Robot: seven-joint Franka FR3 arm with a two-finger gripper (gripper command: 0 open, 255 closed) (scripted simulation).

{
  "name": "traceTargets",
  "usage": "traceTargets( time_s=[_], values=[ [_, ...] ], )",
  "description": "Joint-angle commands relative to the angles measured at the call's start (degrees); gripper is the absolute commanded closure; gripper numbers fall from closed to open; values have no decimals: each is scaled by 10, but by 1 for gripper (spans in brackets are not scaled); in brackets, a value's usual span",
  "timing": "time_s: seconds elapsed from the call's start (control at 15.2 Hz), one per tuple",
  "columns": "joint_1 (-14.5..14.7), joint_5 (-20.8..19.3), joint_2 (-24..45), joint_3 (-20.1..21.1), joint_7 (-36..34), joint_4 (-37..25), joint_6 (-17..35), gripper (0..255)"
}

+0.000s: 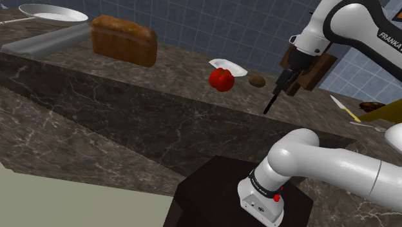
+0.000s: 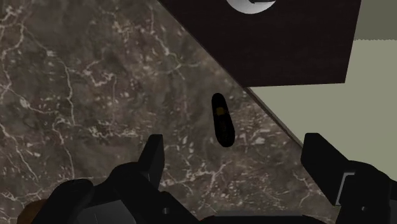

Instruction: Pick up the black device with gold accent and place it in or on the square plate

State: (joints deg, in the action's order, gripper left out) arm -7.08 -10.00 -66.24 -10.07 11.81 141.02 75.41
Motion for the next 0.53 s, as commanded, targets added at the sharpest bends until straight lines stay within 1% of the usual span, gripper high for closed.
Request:
traceTargets(
  time_s=[0.0, 0.26, 0.46],
  values=[
    [-2, -4, -8, -4, 0, 17, 10, 0],
    [-5, -9, -25, -9, -1, 55, 31, 0],
    [-5, -10, -28, -9, -1, 60, 34, 0]
  ],
)
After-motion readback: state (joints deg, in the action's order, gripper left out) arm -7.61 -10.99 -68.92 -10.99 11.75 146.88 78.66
